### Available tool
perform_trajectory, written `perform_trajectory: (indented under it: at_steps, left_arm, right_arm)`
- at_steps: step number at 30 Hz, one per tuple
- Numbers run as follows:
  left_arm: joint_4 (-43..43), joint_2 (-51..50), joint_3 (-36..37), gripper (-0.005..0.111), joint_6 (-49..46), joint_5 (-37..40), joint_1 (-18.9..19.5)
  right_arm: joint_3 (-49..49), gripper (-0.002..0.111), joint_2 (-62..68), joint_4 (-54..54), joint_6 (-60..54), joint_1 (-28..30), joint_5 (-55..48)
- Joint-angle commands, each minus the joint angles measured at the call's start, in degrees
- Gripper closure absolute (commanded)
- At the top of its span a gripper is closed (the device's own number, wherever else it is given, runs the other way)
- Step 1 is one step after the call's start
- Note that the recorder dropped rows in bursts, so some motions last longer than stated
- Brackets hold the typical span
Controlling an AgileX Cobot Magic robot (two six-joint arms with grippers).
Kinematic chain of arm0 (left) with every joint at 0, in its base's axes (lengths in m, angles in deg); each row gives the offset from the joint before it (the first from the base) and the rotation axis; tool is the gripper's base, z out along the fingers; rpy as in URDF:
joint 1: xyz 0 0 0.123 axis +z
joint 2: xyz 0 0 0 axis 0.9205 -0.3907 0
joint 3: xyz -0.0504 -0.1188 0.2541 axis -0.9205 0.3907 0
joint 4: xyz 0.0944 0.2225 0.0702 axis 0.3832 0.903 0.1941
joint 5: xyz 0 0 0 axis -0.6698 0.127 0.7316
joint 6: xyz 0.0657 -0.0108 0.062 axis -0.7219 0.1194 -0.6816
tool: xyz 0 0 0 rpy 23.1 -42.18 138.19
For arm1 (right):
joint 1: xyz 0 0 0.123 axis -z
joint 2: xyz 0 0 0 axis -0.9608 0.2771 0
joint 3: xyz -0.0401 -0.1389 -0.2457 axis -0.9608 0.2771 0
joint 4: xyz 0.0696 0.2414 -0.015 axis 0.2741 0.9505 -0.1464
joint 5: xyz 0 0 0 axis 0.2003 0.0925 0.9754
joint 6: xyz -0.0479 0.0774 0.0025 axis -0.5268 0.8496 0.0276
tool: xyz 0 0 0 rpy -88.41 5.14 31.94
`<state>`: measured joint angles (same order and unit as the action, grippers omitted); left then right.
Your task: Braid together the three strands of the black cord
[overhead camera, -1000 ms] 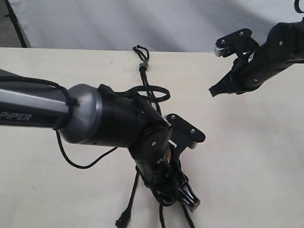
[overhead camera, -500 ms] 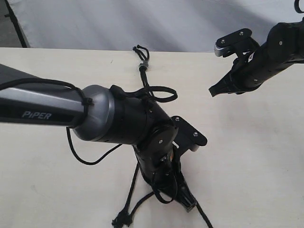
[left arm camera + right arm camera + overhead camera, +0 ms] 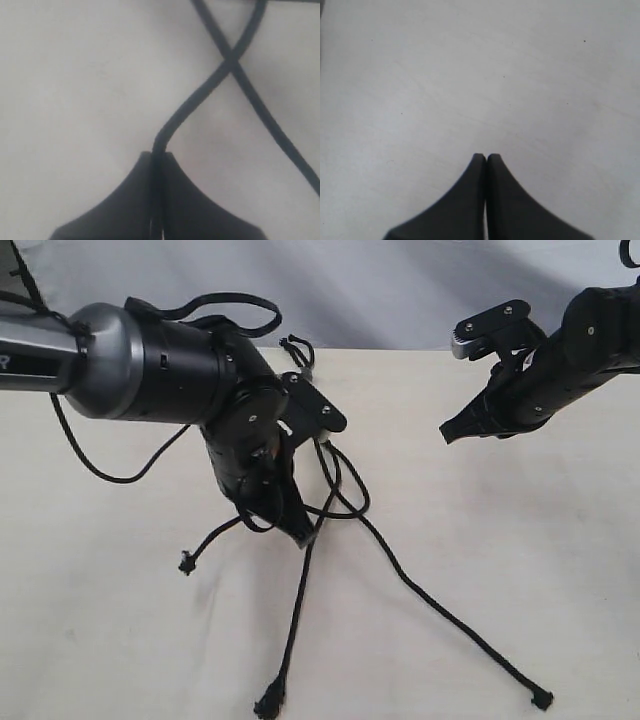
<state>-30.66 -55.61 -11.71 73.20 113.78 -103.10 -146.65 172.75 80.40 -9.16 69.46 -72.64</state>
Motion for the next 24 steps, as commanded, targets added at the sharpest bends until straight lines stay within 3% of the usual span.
perform_trajectory:
  at_steps: [1, 4, 7, 10, 13, 17, 21, 24]
  left_arm:
    - [0.2, -2.6, 3.6, 0.107, 0.2, -7.3, 2.2]
    - [0.0, -4.4, 6.3, 0.107, 0.2, -11.6, 2.2]
    - [-0.8, -4.7, 7.6, 0.107, 2.2, -11.1, 1.5]
    - [-7.0, -4.7, 7.7, 0.107, 1.6, -9.5, 0.1]
    - [-13.4, -4.7, 7.7, 0.107, -1.9, -9.1, -3.4]
    - [-19.0, -4.7, 7.6, 0.107, -6.6, -10.9, -11.4]
    - [-15.5, -4.2, 5.2, 0.107, -7.3, -10.8, -18.4]
    - [-9.8, -1.9, 3.7, 0.107, -2.3, -9.1, -19.3]
  right_arm:
    - [0.1, 0.108, 0.3, 0.0, -0.2, 0.4, 0.8]
    - [0.1, 0.108, 0.3, 0.0, -0.2, 0.4, 0.8]
    - [0.1, 0.108, 0.3, 0.0, -0.2, 0.4, 0.9]
    - [0.1, 0.108, 0.3, 0.0, -0.2, 0.4, 1.0]
    - [0.1, 0.108, 0.3, 0.0, -0.1, 0.4, 1.0]
    - [0.1, 0.108, 0.3, 0.0, -0.1, 0.4, 1.0]
    - [0.1, 0.108, 0.3, 0.0, -0.1, 0.4, 0.9]
    - [0.1, 0.108, 0.3, 0.0, -0.1, 0.4, 0.1]
